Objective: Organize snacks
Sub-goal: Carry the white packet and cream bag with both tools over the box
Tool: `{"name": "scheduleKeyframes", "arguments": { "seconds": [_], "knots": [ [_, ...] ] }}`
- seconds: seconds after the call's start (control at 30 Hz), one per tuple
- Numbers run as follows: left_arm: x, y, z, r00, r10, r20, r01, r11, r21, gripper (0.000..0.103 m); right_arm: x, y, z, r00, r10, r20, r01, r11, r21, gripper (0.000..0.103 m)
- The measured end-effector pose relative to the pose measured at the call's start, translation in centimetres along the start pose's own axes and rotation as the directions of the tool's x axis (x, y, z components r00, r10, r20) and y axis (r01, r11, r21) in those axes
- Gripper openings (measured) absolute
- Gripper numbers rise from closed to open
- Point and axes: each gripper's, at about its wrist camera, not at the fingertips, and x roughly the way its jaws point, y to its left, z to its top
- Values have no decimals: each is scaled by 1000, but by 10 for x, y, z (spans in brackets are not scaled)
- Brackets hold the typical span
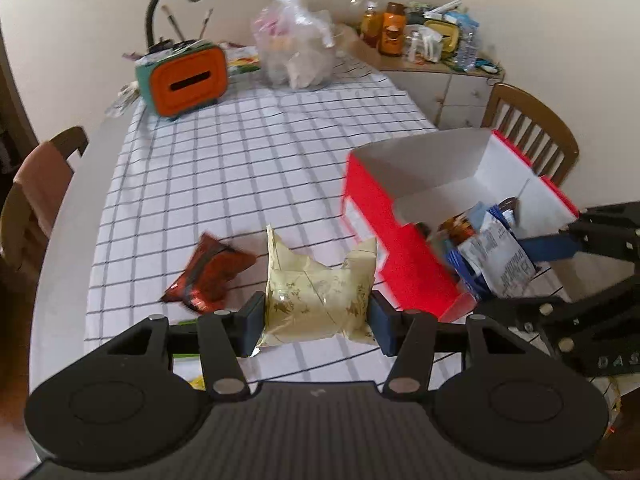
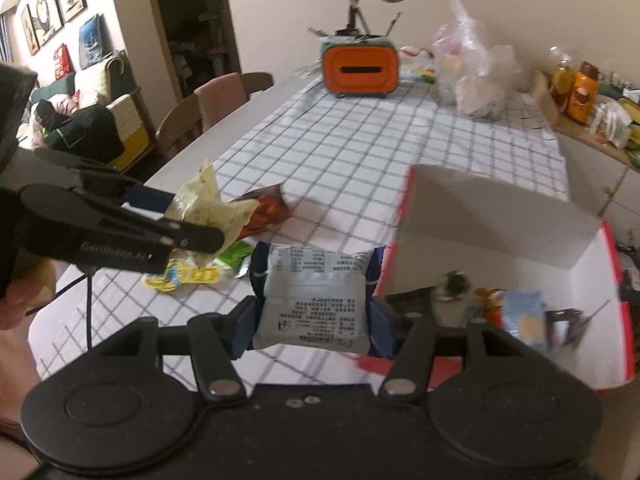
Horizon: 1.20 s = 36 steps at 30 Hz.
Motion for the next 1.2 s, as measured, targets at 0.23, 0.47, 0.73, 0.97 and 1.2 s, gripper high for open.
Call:
{"name": "scheduleKeyframes", "arguments": {
  "seconds": [0.23,0.47,0.73,0.97,1.2],
  "knots": [
    [15,-52,24,1000,-12,10,12,1000,25,54,-11,-53,1,999,-37,18,36,999,32,58],
    [42,-104,44,1000,-5,-12,6,998,56,54,-10,-109,-5,996,-84,6,84,994,64,58],
    [77,-147,59,998,37,-59,-31,994,100,54,-2,-160,-12,992,-124,-28,126,988,89,58],
    [111,-173,67,989,91,-113,-77,989,126,55,25,-198,-13,983,-162,-87,169,983,72,58],
    [144,-183,71,974,138,-182,-114,984,137,55,49,-209,-9,985,-121,-120,124,992,19,58]
  ]
}}
